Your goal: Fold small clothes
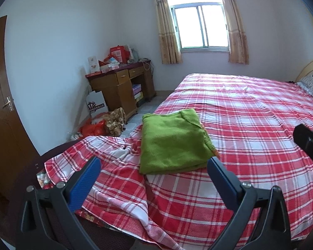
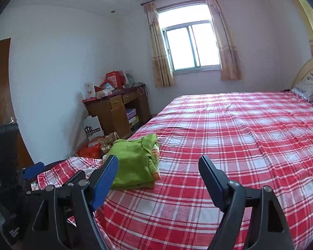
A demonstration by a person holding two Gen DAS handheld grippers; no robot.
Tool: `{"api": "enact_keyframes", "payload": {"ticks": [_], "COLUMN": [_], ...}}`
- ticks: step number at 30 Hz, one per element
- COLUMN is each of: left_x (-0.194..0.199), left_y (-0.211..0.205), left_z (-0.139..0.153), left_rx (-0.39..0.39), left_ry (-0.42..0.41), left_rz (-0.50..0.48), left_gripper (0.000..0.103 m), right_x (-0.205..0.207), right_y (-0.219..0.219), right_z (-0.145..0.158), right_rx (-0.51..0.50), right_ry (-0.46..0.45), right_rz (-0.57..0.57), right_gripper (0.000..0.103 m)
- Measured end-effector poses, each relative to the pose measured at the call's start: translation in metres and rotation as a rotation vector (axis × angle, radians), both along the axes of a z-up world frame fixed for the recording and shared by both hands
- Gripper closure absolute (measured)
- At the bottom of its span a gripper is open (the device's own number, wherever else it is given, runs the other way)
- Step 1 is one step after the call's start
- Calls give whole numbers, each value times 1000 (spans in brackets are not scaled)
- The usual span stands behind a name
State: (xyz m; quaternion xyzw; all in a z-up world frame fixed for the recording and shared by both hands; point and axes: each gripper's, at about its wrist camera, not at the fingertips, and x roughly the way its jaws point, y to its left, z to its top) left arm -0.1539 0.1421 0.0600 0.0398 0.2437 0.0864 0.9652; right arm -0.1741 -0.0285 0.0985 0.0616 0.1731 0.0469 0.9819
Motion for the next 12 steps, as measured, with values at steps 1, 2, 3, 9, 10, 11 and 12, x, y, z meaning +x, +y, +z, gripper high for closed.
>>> {"api": "enact_keyframes", "payload": {"ticks": [1, 2, 3, 9, 10, 11, 12], "left_x": [0, 1, 2, 5, 6, 7, 8], "left_y": [0, 1, 3, 3, 3, 5, 6], "left_z": [-1, -2, -3, -5, -6, -6, -7], "left_rx": [-7, -19, -36, -32, -31, -36, -46], "left_ry": [4, 8, 18, 32, 34, 39, 46], "left_rz": [-6, -17, -29, -24, -21, -17, -17], "left_gripper": [0, 0, 0, 0, 0, 0, 0], "right_x": [1, 2, 2, 4, 4, 4, 4], "right_y": [-1, -2, -2, -1, -1, -1, -1], "right_z": [-2, -3, -3, -6, -6, -6, -7], "right_rx": [4, 7, 8, 12, 11, 13, 14], "right_ry": [5, 9, 12, 24, 25, 25, 26], "right_rz": [-4, -6, -6, -1, -1, -3, -3], "right_gripper": [23, 23, 23, 23, 23, 23, 23]}}
